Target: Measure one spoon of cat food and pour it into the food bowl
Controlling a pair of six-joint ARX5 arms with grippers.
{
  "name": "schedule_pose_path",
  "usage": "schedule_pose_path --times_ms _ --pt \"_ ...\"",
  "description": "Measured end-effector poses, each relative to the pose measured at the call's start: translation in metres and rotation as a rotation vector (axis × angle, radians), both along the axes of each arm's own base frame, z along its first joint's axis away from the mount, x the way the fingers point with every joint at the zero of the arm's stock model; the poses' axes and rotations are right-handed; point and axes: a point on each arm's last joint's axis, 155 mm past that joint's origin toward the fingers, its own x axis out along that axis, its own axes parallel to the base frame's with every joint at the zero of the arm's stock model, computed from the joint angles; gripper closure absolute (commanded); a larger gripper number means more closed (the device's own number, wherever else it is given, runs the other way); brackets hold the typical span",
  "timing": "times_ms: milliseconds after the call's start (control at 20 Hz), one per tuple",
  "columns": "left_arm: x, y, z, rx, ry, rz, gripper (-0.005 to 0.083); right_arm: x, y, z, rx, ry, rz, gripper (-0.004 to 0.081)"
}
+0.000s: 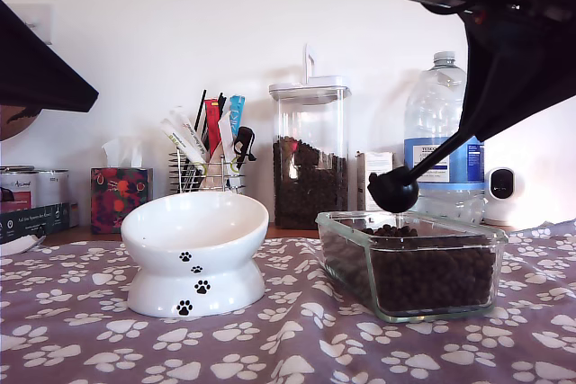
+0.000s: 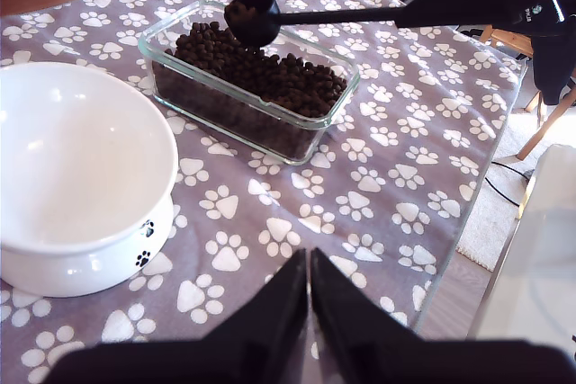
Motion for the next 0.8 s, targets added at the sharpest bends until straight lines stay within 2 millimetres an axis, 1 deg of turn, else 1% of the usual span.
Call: schedule_pose_path --times_ms 150,400,500,700,800 --pt "0.0 0.0 0.0 0.0 0.0 0.0 0.0793 -0.003 -0.003 -0.003 0.031 -0.032 0.0 0.0782" --pt "0.003 0.002 -0.001 0.007 -0.005 0.017 0.0793 -0.006 -0.004 0.002 0.114 -0.107 0.006 0.0782" --pt "0.003 0.002 -0.001 0.008 -0.004 0.017 0.0793 -0.01 -0.002 -0.004 0.174 -0.123 0.009 0.0782" --pt "0.003 0.002 -0.001 0.008 -0.004 0.017 0.0793 -0.015 -0.002 -0.026 0.269 -0.152 0.001 0.0782" --pt "0.003 0.002 -0.001 0.007 -0.004 0.017 0.0793 -0.017 -0.004 -0.029 0.316 -0.189 -0.002 0.0782"
